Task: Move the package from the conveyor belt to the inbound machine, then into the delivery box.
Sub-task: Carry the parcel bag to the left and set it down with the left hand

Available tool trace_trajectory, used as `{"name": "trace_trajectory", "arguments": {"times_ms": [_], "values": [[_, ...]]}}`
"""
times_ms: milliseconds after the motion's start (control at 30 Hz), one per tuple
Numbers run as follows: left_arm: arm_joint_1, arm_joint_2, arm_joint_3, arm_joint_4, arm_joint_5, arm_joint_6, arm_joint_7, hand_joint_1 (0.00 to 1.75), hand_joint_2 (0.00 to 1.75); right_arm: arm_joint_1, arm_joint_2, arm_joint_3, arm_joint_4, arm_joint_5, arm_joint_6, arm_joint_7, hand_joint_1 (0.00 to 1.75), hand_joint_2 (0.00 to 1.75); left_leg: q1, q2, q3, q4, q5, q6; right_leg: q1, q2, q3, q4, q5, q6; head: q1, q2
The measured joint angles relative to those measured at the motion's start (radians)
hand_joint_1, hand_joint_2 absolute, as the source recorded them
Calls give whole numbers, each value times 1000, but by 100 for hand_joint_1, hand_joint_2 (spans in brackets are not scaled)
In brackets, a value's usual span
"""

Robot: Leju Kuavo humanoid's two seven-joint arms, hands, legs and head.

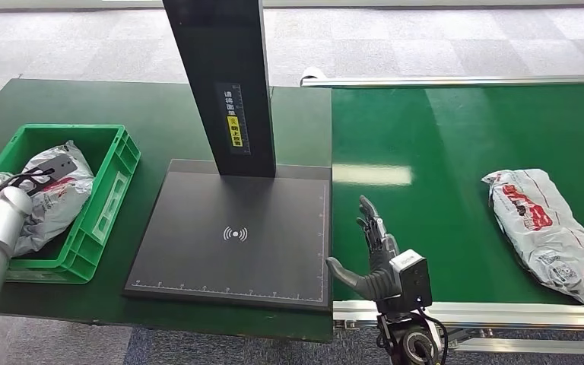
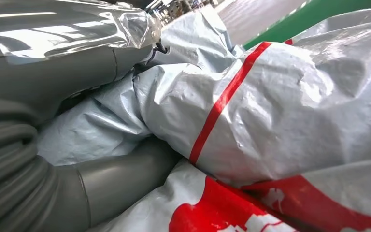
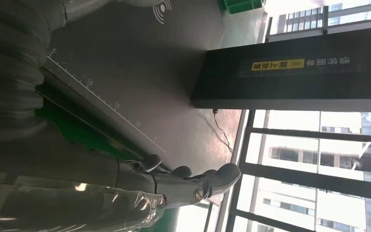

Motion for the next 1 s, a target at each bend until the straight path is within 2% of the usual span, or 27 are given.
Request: {"name": "trace_trajectory", "arguments": {"times_ms": [33,67,167,200,267,333,367,500,533,700,800,867,933,1000], "values": [[2,3,9,4,2,-1,3,170,175,-2,1,2,2,0,0,1,0,175,0,0,0,0,0,0,0,0,0,0,0,0,0,0],[4,5,18,8,5,-3,8,149,175,-4,1,3,5,1,0,1,0,175,0,0,0,0,0,0,0,0,0,0,0,0,0,0],[14,14,39,19,2,-40,34,23,175,-9,5,8,12,4,1,2,0,175,0,1,0,0,0,0,0,0,0,0,0,0,0,0],[19,17,44,22,-2,-58,42,0,175,-11,7,9,15,5,1,3,0,175,0,2,0,0,0,0,0,1,0,0,0,0,0,0],[31,22,50,25,-9,-70,48,0,175,-13,9,11,19,9,2,3,0,175,0,2,1,0,0,0,0,1,0,0,0,0,0,0],[41,23,53,25,-13,-29,42,0,175,-14,9,11,21,10,2,4,0,175,0,2,1,0,0,0,0,1,0,0,0,0,0,0],[46,22,57,25,-14,13,34,0,175,-14,9,11,21,10,2,6,0,175,0,3,1,0,0,0,0,1,-1,0,0,0,0,0],[68,14,84,25,-9,285,-49,0,175,-7,8,11,7,2,5,23,0,175,0,2,1,0,0,0,0,1,-1,0,0,0,0,0],[71,13,89,24,-7,323,-63,0,175,-5,8,11,2,-1,7,25,0,175,0,2,1,0,0,0,0,1,-1,0,0,0,0,0],[79,11,99,22,-5,365,-85,0,175,0,8,11,-13,-3,11,31,0,175,0,2,1,0,0,0,0,1,-1,0,0,0,0,0],[86,7,107,16,7,434,-130,0,175,0,8,11,-15,-3,11,31,0,175,0,2,1,0,0,0,0,1,-1,0,0,0,0,0],[94,1,120,8,44,549,-221,0,175,0,8,11,-16,-3,11,31,0,175,0,2,0,0,0,0,0,1,-1,0,0,0,0,0],[102,-8,140,-8,113,700,-373,0,175,0,8,12,-17,-4,10,31,0,175,0,2,0,0,0,0,0,1,-1,0,0,0,0,0],[112,-22,161,-37,202,801,-537,0,175,-1,8,15,-18,-5,5,29,0,175,0,1,0,0,0,0,0,1,-1,0,0,0,0,0]]}}
